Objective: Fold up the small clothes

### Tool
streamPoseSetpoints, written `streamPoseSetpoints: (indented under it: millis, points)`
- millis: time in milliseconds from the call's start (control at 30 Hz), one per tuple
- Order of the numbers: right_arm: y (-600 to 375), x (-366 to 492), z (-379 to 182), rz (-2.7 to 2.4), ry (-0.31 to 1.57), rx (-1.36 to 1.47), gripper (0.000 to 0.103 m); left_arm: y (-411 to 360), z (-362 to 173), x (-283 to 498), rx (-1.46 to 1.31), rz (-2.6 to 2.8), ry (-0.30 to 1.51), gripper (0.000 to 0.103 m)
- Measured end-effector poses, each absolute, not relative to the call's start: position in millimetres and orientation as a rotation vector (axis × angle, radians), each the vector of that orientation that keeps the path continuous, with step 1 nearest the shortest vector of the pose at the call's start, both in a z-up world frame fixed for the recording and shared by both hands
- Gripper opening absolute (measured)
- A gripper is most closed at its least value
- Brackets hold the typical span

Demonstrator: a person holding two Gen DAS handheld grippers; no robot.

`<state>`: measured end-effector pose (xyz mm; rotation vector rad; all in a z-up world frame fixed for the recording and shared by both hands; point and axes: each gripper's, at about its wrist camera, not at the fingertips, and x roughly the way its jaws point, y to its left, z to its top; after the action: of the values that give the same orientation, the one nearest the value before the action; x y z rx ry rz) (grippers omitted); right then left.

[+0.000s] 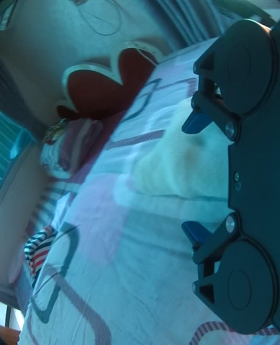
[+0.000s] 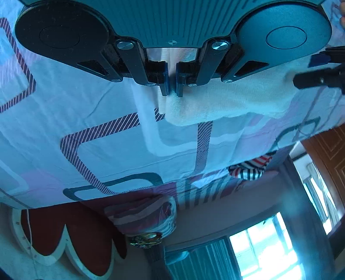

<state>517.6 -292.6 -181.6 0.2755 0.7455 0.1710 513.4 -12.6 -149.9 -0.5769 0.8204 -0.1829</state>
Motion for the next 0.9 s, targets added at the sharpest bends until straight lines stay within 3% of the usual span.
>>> streamPoseSetpoints:
  millis: [333,367,467,500,567,600,633,700,900]
  points:
    - [-301.6,518.6,-173.2,0.171,0.757,0.350,0.007,-17.0,-161.7,541.5,-0.537,-0.174,0.866,0.070]
    - [-301.4,519.9,-171.9,0.171,0.754,0.356,0.012,-18.1,-162.0,542.9,-0.535,-0.174,0.864,0.069]
    - [-296.3,527.6,-172.8,0.163,0.769,0.348,0.058,-24.7,-162.0,546.2,-0.500,-0.177,0.858,0.060]
    - [-294.1,529.3,-174.5,0.161,0.772,0.343,0.058,-27.2,-162.3,547.2,-0.484,-0.180,0.856,0.057]
    - [-288.9,532.4,-180.0,0.163,0.796,0.336,0.052,-31.4,-163.1,547.7,-0.460,-0.179,0.852,0.052]
    - [-287.6,532.5,-181.9,0.168,0.794,0.343,0.035,-33.5,-163.4,547.6,-0.448,-0.179,0.848,0.049]
    - [-286.3,532.6,-183.0,0.178,0.793,0.345,0.031,-36.2,-163.0,547.3,-0.431,-0.180,0.844,0.044]
    - [-281.3,531.6,-180.7,0.175,0.773,0.301,0.006,-41.9,-161.0,546.2,-0.394,-0.178,0.834,0.040]
    - [-274.4,530.5,-180.7,0.130,0.735,0.186,0.005,-47.1,-158.5,545.4,-0.358,-0.172,0.826,0.039]
